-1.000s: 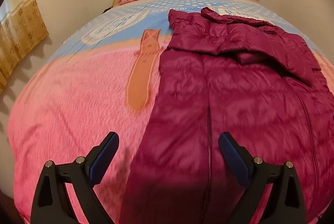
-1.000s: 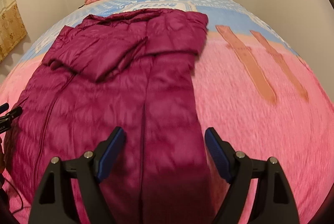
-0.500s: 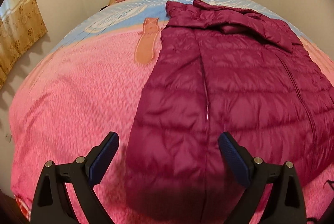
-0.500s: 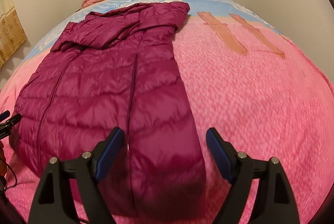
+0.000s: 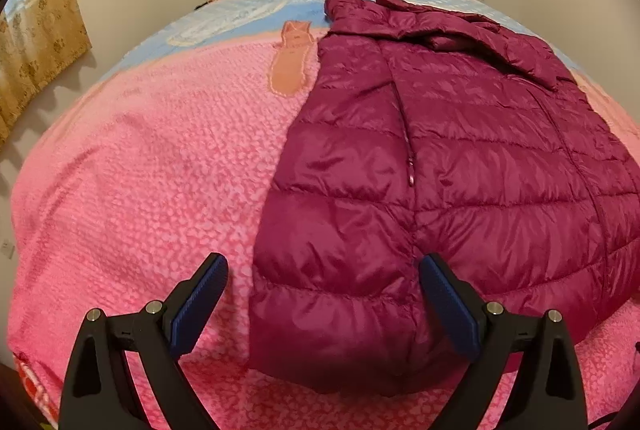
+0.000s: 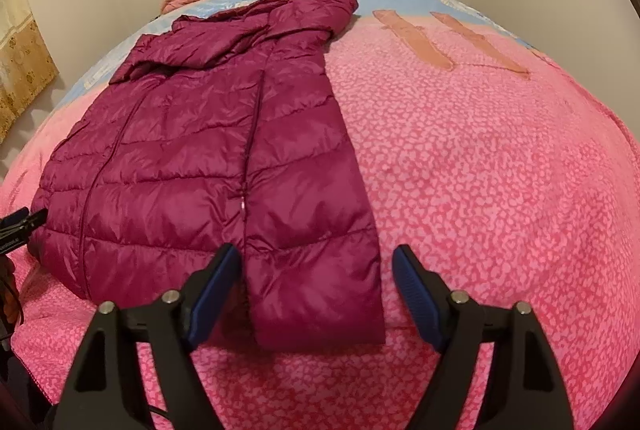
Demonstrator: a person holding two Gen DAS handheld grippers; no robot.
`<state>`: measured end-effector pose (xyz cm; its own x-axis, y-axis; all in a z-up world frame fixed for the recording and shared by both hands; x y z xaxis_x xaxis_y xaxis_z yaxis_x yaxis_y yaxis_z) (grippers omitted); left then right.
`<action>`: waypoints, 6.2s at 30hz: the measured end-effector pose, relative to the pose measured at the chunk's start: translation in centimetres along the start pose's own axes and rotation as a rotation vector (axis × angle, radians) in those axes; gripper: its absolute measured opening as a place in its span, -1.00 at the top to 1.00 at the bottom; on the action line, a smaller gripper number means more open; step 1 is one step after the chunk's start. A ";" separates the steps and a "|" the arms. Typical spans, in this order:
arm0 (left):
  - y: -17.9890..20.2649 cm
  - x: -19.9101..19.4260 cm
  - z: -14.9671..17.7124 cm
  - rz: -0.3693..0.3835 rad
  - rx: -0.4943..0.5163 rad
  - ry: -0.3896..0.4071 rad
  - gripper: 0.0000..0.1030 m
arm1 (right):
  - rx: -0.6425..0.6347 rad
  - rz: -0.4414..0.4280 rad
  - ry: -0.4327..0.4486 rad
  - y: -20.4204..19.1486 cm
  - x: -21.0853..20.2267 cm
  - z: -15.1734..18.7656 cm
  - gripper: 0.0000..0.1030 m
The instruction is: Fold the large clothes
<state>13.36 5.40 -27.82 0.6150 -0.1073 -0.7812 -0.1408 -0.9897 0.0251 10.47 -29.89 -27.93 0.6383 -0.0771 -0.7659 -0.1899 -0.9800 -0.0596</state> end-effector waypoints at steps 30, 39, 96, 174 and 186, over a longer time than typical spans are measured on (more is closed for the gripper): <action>1.0 -20.6 -6.1 0.230 0.127 0.413 0.95 | -0.005 -0.180 0.413 -1.1 -18.1 -5.5 0.88; 1.7 -16.3 -11.5 0.181 0.136 0.429 0.95 | 0.055 -0.143 0.527 -0.3 -17.1 -11.2 0.88; 5.3 15.9 -25.8 -0.324 0.000 0.159 -0.82 | -0.127 0.178 0.195 -6.8 13.8 -23.6 -0.61; 5.1 13.9 -22.2 -0.341 -0.007 0.110 -0.98 | -0.112 0.209 0.130 -13.8 14.0 -21.4 -0.70; 5.5 16.0 -22.0 -0.340 -0.015 0.070 -0.98 | -0.126 0.255 0.067 -13.6 16.8 -20.8 -0.79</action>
<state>39.50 -3.83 -26.43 0.6769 0.2228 -0.7015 0.0920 -0.9712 -0.2197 39.35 -21.70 -26.68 0.6307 -0.3321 -0.7013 -0.2594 -0.9420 0.2128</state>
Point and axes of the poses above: each gripper's, at about its wrist camera, not at the fingertips, and x roughly the way its jaws point, y to its right, z to its underside, the point moved 5 cm from there along x, roughly the way its jaws point, and after that the axes turned 5 degrees about z, right-handed, at the moved point
